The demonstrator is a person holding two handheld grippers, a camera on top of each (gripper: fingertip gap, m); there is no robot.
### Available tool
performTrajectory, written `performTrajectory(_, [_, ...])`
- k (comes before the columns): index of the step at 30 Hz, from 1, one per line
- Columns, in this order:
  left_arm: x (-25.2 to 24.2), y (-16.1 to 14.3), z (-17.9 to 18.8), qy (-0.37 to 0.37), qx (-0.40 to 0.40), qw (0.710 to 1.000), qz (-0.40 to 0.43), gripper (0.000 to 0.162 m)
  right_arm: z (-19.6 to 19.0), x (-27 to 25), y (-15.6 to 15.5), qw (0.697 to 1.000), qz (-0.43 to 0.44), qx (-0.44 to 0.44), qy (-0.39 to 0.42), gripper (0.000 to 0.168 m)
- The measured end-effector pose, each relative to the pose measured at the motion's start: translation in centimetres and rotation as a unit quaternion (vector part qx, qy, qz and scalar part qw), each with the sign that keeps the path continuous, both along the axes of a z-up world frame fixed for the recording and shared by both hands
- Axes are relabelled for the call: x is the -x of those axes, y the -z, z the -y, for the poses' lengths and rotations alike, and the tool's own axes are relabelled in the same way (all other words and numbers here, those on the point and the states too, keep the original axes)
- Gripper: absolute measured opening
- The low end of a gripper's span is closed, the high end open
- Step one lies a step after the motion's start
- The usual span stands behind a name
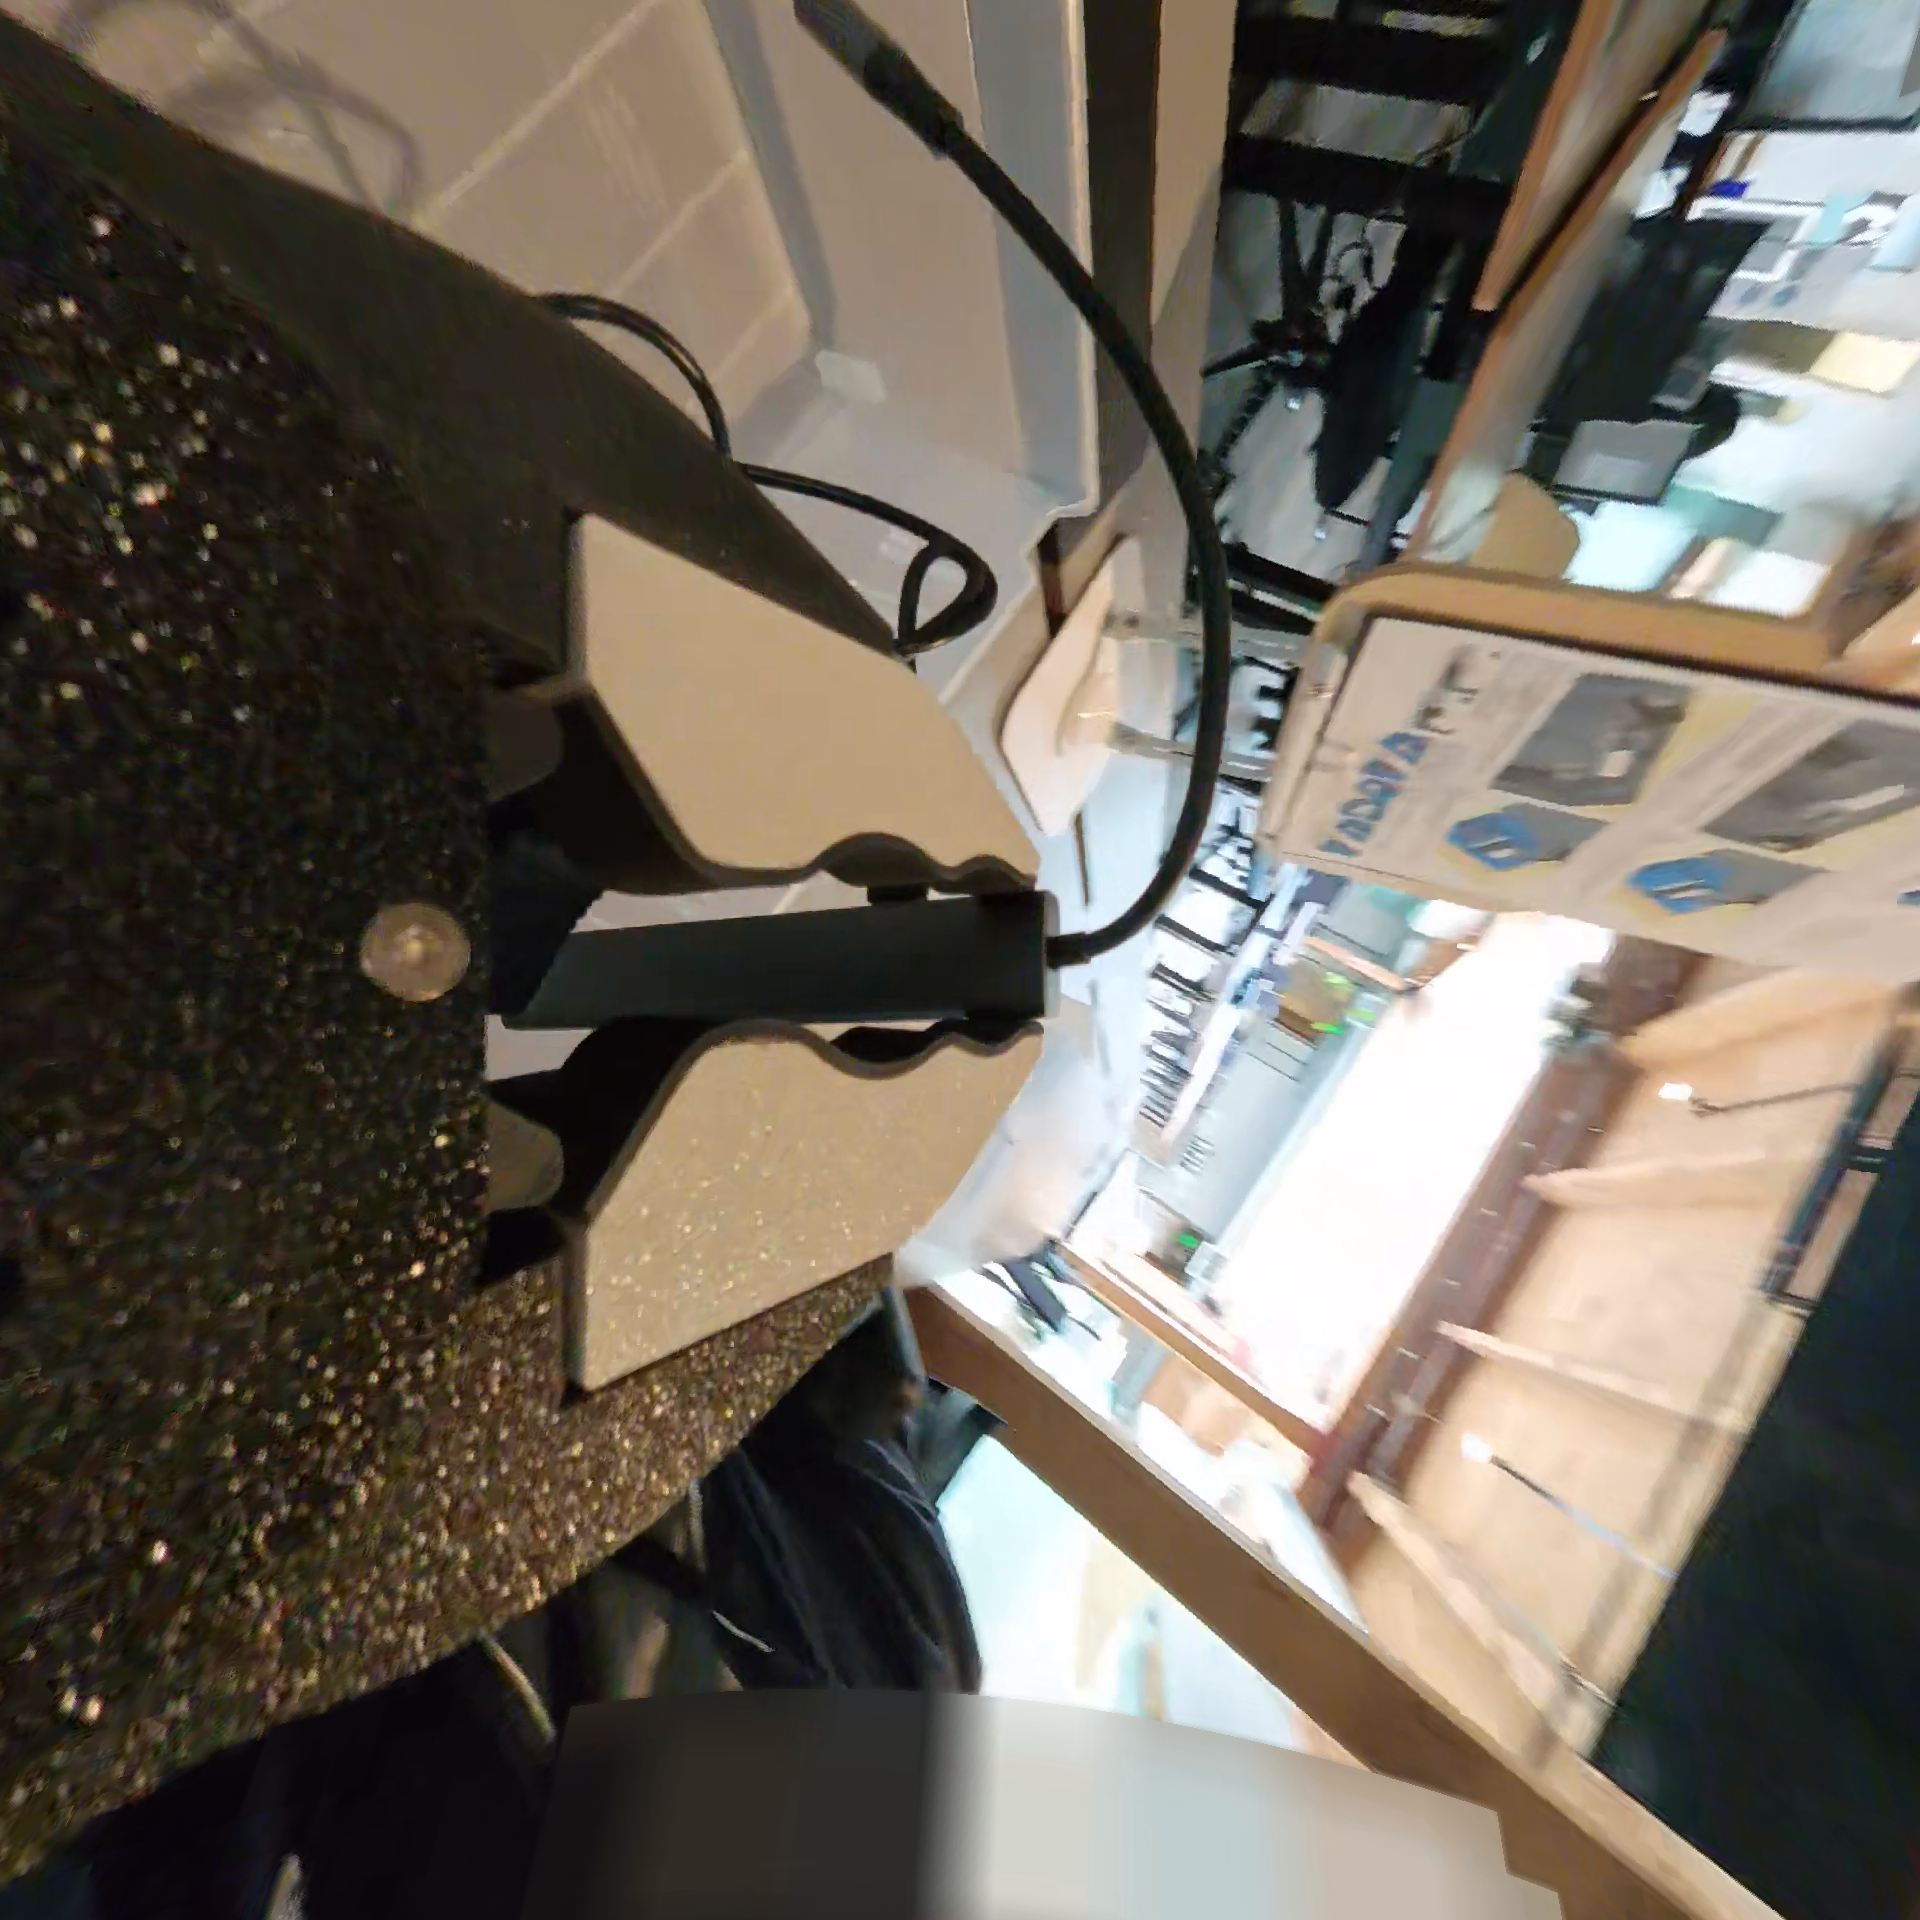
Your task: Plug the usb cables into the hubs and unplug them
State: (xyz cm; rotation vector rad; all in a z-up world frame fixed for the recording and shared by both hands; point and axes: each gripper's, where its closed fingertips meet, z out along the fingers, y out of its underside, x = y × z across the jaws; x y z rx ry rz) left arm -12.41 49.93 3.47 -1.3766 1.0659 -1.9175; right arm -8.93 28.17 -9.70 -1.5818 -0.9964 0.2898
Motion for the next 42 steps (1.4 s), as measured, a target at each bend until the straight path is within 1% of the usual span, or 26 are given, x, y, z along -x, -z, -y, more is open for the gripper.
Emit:
performTrajectory(3, [0.6, -0.7, -1.4, -0.023, 0.051, 0.998, 0.034, 0.022, 0.1, 0.0, 0.0, 1.000, 0.001, 0.000, 0.000, 0.030])
performTrajectory(6, [1.3, -2.1, -1.2, -0.020, 0.060, 0.996, 0.068, 0.022, 0.1, 0.0, 0.0, 1.000, 0.001, 0.000, 0.000, 0.030])
performTrajectory(10, [2.1, -4.6, 0.3, -0.001, 0.031, 0.993, 0.114, 0.022, 0.0, 0.0, 0.0, 1.000, 0.000, 0.003, 0.000, 0.030])
performTrajectory(14, [2.4, -5.8, 0.5, -0.010, 0.016, 0.990, 0.139, 0.022, 0.0, 0.0, 0.1, 1.000, 0.000, 0.003, 0.000, 0.030])
performTrajectory(18, [3.6, -8.1, 1.2, -0.042, -0.054, 0.980, 0.185, 0.022, 0.1, 0.0, 0.1, 1.000, 0.002, 0.001, 0.000, 0.030])
performTrajectory(22, [3.7, -9.9, 2.3, -0.061, -0.093, 0.976, 0.186, 0.022, 0.1, 0.0, 0.0, 1.000, 0.003, -0.002, 0.001, 0.030])
performTrajectory(25, [3.6, -11.9, 3.6, -0.075, -0.122, 0.970, 0.197, 0.022, 0.1, -0.1, -0.1, 1.000, 0.000, -0.004, 0.003, 0.030])
performTrajectory(27, [3.6, -13.2, 4.3, -0.096, -0.156, 0.963, 0.199, 0.022, 0.1, -0.2, -0.1, 1.000, -0.003, -0.003, 0.004, 0.030])
performTrajectory(28, [3.3, -13.4, 4.1, -0.112, -0.169, 0.961, 0.186, 0.022, 0.1, -0.2, -0.1, 1.000, -0.003, -0.003, 0.005, 0.030])
performTrajectory(30, [2.4, -13.1, 2.8, -0.143, -0.163, 0.966, 0.141, 0.021, 0.2, -0.4, -0.1, 1.000, -0.004, -0.003, 0.007, 0.030])
performTrajectory(31, [2.2, -13.2, 2.5, -0.145, -0.154, 0.968, 0.136, 0.021, 0.2, -0.4, -0.1, 1.000, -0.004, -0.002, 0.008, 0.030])
performTrajectory(33, [2.3, -14.1, 2.9, -0.136, -0.143, 0.968, 0.156, 0.021, 0.3, -0.6, -0.1, 1.000, -0.003, -0.002, 0.008, 0.030])
performTrajectory(36, [2.6, -15.7, 3.8, -0.148, -0.160, 0.961, 0.170, 0.021, 0.4, -0.7, -0.1, 1.000, -0.005, 0.000, 0.010, 0.030])
performTrajectory(37, [2.5, -15.8, 3.8, -0.153, -0.166, 0.960, 0.166, 0.021, 0.3, -0.7, -0.1, 1.000, -0.008, 0.002, 0.010, 0.030])
performTrajectory(40, [1.4, -14.5, 2.6, -0.155, -0.151, 0.968, 0.129, 0.021, 0.1, -0.7, -0.4, 1.000, -0.011, 0.002, 0.011, 0.030])
performTrajectory(42, [1.6, -14.8, 2.7, -0.149, -0.146, 0.968, 0.142, 0.021, -0.5, -0.7, -1.0, 1.000, -0.006, -0.007, 0.018, 0.030])
